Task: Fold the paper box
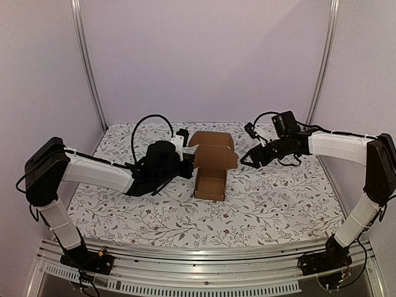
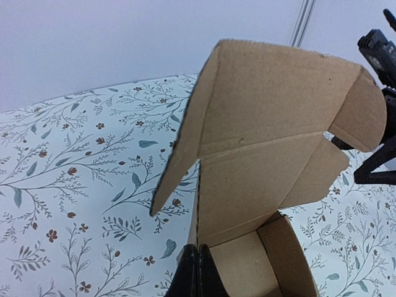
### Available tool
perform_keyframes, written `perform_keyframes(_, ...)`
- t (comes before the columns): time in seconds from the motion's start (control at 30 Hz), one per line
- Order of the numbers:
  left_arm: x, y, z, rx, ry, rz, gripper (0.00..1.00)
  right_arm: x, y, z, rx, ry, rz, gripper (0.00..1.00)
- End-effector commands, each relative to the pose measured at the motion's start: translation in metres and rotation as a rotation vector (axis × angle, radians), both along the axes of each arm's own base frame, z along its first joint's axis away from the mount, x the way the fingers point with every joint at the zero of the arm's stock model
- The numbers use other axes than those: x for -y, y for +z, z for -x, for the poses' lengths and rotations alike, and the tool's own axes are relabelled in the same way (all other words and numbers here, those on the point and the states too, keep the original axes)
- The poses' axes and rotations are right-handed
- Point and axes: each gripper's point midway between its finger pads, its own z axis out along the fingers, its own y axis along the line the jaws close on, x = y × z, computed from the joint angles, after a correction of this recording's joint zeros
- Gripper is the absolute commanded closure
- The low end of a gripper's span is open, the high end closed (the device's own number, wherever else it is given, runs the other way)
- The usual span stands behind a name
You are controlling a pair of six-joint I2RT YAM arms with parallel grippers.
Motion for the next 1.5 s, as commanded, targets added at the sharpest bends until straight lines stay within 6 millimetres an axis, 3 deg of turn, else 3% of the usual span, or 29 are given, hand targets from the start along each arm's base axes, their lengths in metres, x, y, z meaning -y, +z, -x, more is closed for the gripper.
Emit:
perform_keyframes(0.0, 0.003, 0.0, -0.004, -0.004, 0.03, -0.012, 1.0, -0.021, 0.017, -0.023, 0.087, -0.005, -0.052, 0.37)
perform_keyframes(0.27, -0.001, 0.0, -0.006, -0.014, 0.066, 0.002, 1.0, -0.048, 0.007, -0.004, 0.025, 0.08, -0.082, 0.61)
perform_keyframes(0.4, 0.0, -0.003, -0.006, -0.026, 0.07, 0.016, 1.0, -0.052, 0.006, -0.004, 0.021, 0.072, -0.079, 0.89)
perform_keyframes(0.7, 0.005, -0.006, -0.006, -0.034, 0.061, 0.033, 0.99, -0.067, 0.002, -0.007, -0.009, 0.043, -0.084, 0.95)
perform_keyframes(0.83, 0.003, -0.005, -0.006, -0.032, 0.074, 0.024, 0.99, -0.059, -0.004, -0.003, -0.03, 0.028, -0.041, 0.91)
perform_keyframes(1.0, -0.001, -0.003, -0.006, -0.022, 0.081, -0.002, 0.99, -0.033, 0.008, 0.002, 0.06, 0.027, 0.004, 0.71)
perform_keyframes(1.13, 0.002, -0.005, -0.005, -0.024, 0.062, -0.009, 0.99, -0.013, 0.018, -0.017, 0.101, -0.049, 0.023, 0.53)
perform_keyframes(1.3, 0.004, -0.005, -0.004, -0.026, 0.045, -0.011, 1.0, -0.026, 0.022, -0.025, 0.081, 0.002, -0.021, 0.41)
perform_keyframes(1.47, 0.005, -0.003, -0.004, -0.028, 0.046, -0.001, 0.99, -0.045, 0.005, -0.028, 0.0, 0.057, -0.07, 0.5)
